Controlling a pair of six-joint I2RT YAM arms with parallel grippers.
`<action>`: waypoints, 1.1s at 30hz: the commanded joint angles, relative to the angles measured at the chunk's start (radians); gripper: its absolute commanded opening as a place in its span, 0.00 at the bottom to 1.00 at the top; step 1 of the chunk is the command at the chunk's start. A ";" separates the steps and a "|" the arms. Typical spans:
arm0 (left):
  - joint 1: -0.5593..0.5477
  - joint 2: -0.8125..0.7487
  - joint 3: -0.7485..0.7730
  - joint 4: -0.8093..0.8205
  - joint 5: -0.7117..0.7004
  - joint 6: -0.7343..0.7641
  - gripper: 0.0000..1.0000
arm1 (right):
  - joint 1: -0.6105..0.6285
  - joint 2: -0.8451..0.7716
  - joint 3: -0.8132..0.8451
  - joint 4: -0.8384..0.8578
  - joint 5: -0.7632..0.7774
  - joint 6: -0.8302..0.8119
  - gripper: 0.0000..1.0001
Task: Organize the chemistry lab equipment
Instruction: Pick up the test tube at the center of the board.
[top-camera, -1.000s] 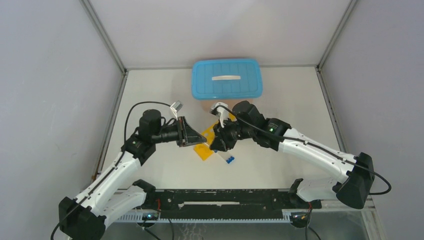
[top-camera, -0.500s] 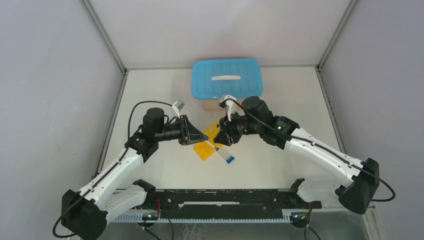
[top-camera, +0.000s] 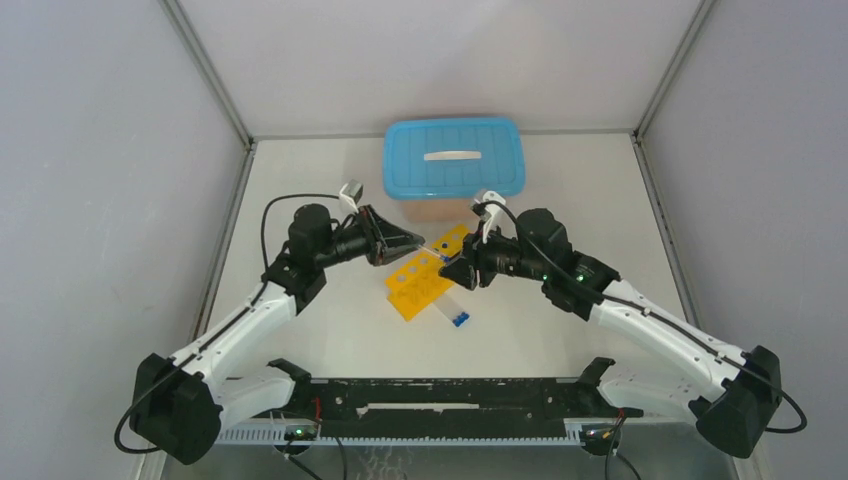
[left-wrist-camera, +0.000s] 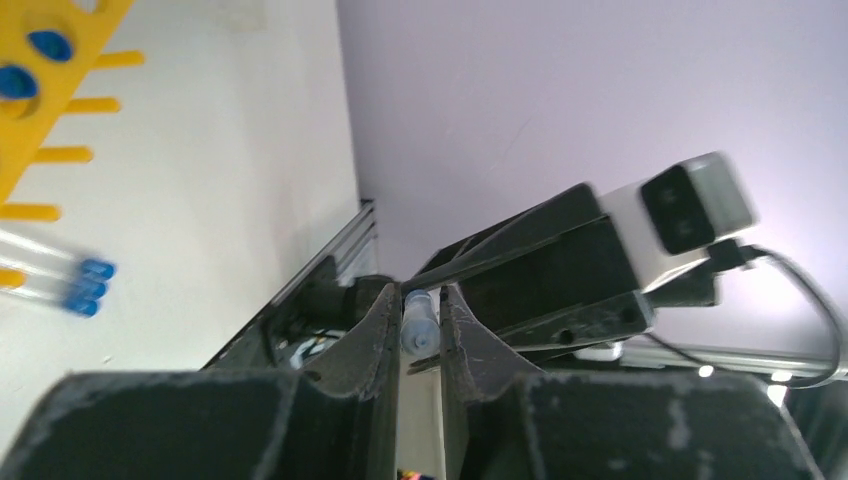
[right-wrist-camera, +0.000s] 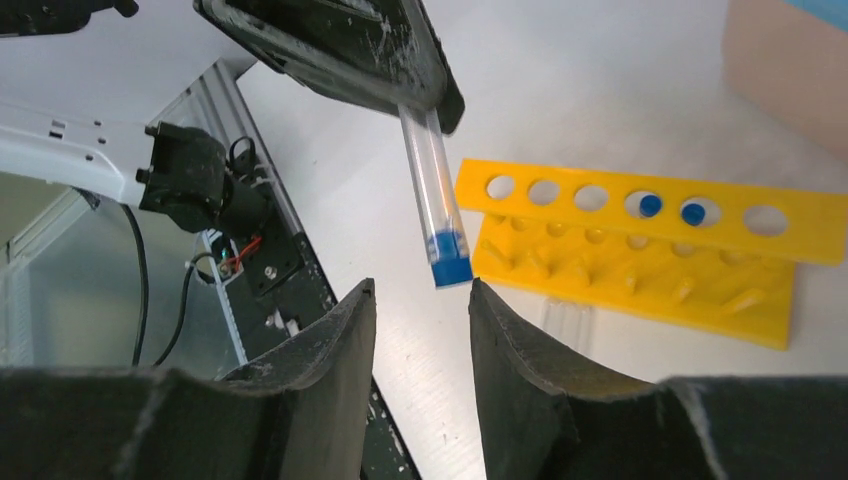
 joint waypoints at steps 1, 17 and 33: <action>0.009 0.022 0.021 0.242 -0.040 -0.177 0.11 | -0.014 -0.074 -0.040 0.161 0.072 0.066 0.47; 0.009 0.025 -0.059 0.397 -0.039 -0.285 0.11 | -0.082 -0.112 -0.136 0.378 0.090 0.197 0.47; 0.009 0.037 -0.097 0.487 -0.063 -0.355 0.11 | -0.114 -0.111 -0.169 0.495 0.020 0.290 0.46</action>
